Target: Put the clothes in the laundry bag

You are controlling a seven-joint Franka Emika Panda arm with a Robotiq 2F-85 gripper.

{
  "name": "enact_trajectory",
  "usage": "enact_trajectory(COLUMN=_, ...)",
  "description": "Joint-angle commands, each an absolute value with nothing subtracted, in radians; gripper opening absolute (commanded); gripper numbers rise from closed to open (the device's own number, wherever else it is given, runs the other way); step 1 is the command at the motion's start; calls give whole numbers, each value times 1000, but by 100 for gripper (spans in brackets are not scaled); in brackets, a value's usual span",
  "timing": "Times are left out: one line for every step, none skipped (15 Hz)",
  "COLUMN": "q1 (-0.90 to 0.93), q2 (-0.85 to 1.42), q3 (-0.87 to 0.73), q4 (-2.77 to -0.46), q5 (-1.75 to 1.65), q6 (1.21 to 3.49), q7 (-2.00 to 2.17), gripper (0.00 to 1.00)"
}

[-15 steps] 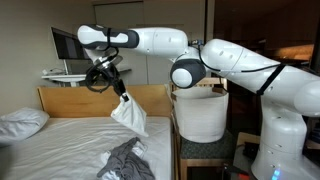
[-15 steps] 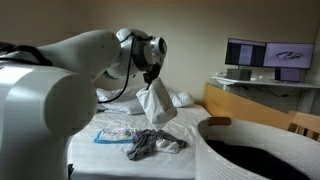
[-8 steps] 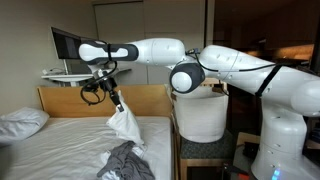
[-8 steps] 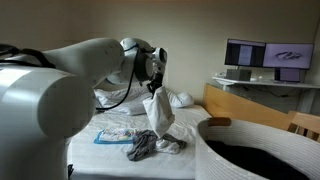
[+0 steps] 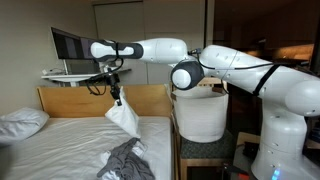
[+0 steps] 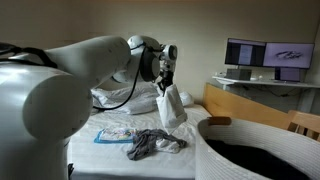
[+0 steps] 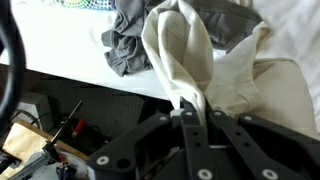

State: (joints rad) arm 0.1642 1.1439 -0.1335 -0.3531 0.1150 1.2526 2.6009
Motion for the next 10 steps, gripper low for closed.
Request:
enact_trajectory(q1=167, q2=1144, q3=-132, q4=-353, q5=114, q6=1253, q7=2602, gripper=6)
enact_trajectory(q1=166, q2=1138, q3=-163, q4=-360, q5=140, q6=1270, q7=2602, gripper=6)
enact_trajectory(q1=165, q2=1123, q3=-227, q4=-377, q5=193, q6=1292, q7=2602, gripper=6)
enact_trajectory(q1=164, q2=1107, q3=-292, q4=-394, q5=249, q6=1319, q7=2602, gripper=7)
enact_trajectory(q1=167, q2=1085, q3=-360, q4=-421, q5=309, q6=1348, q7=2602, gripper=7)
enact_trajectory(q1=174, q2=1060, q3=-441, q4=-459, q5=380, q6=1388, q7=2602, gripper=7)
enact_trajectory(q1=185, q2=1036, q3=-516, q4=-501, q5=438, q6=1427, q7=2602, gripper=7)
enact_trajectory(q1=199, q2=1015, q3=-585, q4=-538, q5=491, q6=1461, q7=2602, gripper=7)
enact_trajectory(q1=215, q2=992, q3=-650, q4=-583, q5=547, q6=1490, q7=2602, gripper=7)
enact_trajectory(q1=236, q2=966, q3=-713, q4=-624, q5=600, q6=1513, q7=2602, gripper=7)
